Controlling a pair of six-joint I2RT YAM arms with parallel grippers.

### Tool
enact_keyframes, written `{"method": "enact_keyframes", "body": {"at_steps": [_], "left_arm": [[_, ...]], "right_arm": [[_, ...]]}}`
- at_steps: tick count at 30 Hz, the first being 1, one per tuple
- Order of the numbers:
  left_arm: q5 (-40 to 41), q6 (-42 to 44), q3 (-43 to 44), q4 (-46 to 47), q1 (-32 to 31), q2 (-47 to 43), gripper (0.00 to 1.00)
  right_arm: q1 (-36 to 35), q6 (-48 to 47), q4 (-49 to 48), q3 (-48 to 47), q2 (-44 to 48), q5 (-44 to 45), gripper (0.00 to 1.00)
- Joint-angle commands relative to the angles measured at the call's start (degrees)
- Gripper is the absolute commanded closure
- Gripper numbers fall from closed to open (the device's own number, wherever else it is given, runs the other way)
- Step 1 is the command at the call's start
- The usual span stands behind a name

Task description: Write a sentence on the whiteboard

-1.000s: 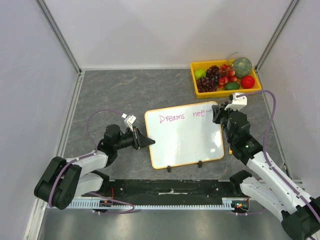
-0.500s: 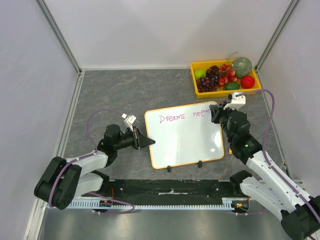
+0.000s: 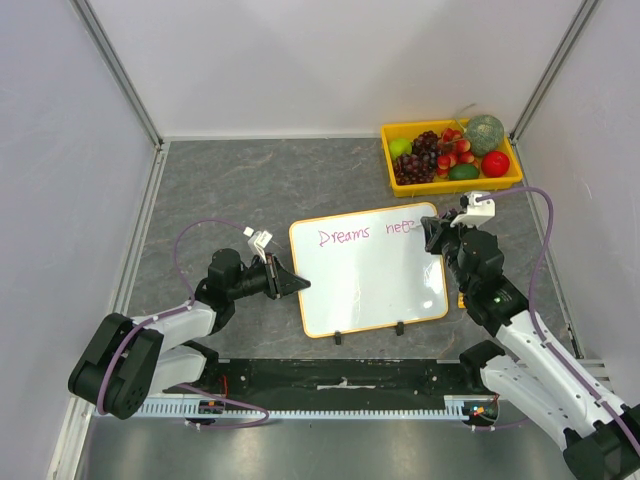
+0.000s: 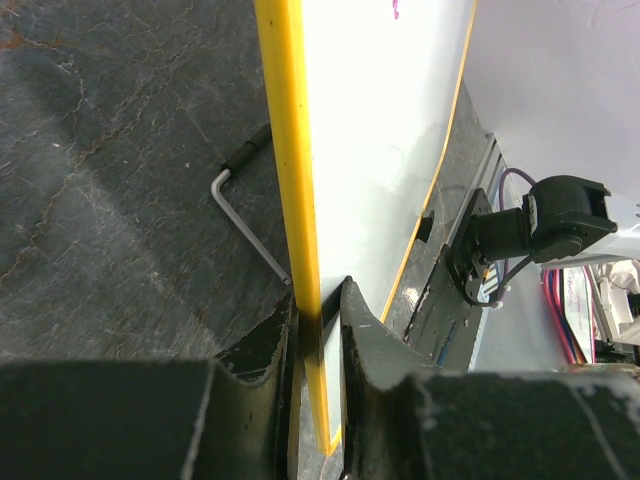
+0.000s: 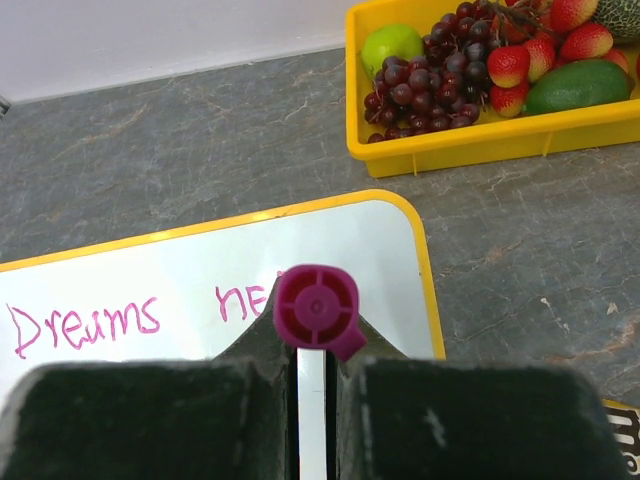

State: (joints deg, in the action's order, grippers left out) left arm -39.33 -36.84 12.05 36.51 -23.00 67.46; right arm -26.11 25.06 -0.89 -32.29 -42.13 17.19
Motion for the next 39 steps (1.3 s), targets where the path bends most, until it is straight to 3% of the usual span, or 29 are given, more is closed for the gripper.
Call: {"method": "enact_keyframes", "body": {"at_steps": [1, 30, 39], "left_arm": [[4.0, 5.5, 0.0, -3.0, -0.2, 0.6, 0.98], [4.1, 5.5, 0.0, -3.0, -0.1, 0.6, 0.98], [4.0, 5.5, 0.0, -3.0, -0.2, 0.6, 0.98]], "right_arm": [[0.1, 0.5, 0.8, 0.7, 0.7, 0.5, 1.00], [0.2, -1.2, 1.3, -6.3, 0.3, 3.0, 1.00], [0.3, -2.6, -1.3, -8.9, -4.6, 3.8, 1.00]]}}
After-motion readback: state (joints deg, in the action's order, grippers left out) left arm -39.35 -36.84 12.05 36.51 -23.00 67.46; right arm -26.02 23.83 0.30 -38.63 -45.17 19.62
